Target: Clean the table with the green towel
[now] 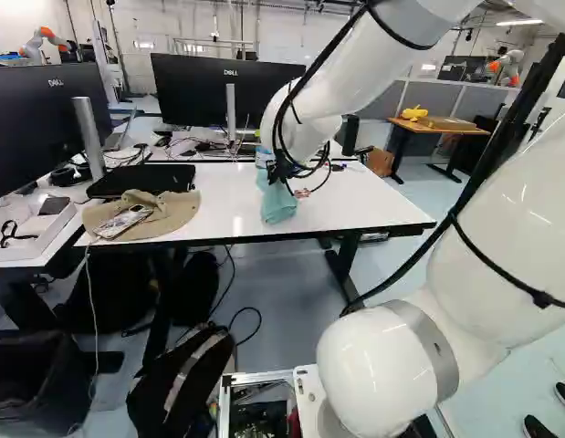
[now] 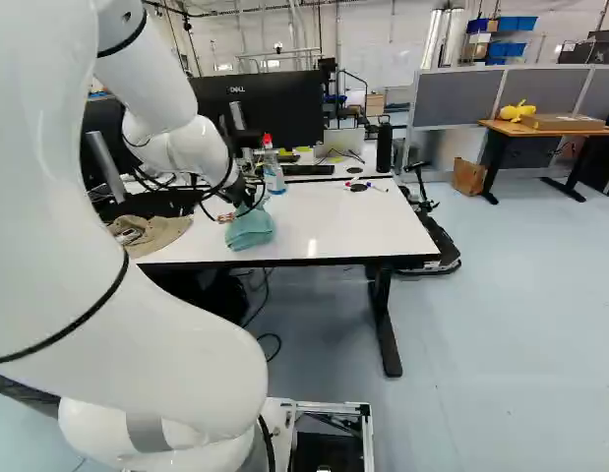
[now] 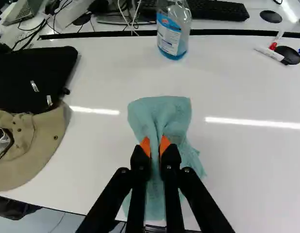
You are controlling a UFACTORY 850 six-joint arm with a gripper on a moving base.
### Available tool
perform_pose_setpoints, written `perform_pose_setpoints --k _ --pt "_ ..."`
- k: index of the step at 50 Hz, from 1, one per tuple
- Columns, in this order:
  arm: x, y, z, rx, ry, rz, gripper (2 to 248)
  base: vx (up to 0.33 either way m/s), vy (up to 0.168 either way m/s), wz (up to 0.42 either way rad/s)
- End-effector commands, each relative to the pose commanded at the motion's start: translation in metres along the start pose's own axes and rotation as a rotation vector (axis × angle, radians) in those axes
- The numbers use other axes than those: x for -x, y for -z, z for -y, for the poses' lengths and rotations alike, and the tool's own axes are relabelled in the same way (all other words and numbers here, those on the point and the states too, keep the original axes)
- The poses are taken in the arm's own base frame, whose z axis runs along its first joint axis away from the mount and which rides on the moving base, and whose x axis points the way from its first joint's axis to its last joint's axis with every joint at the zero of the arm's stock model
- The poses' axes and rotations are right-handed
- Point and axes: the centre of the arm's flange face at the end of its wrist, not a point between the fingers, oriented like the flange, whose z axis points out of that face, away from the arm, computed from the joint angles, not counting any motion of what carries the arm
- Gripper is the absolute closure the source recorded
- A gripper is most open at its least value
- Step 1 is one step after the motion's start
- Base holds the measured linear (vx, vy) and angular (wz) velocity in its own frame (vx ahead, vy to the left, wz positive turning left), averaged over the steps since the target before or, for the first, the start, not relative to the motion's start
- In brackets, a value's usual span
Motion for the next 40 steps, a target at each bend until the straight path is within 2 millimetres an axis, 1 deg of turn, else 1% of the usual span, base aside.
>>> perform_pose_setpoints --k 10,40 --pt "0.001 -0.001 0.011 -0.018 0.02 0.003 209 0.0 0.0 0.0" --pt "0.013 -0.033 0.01 -0.01 0.02 0.078 209 0.0 0.0 0.0"
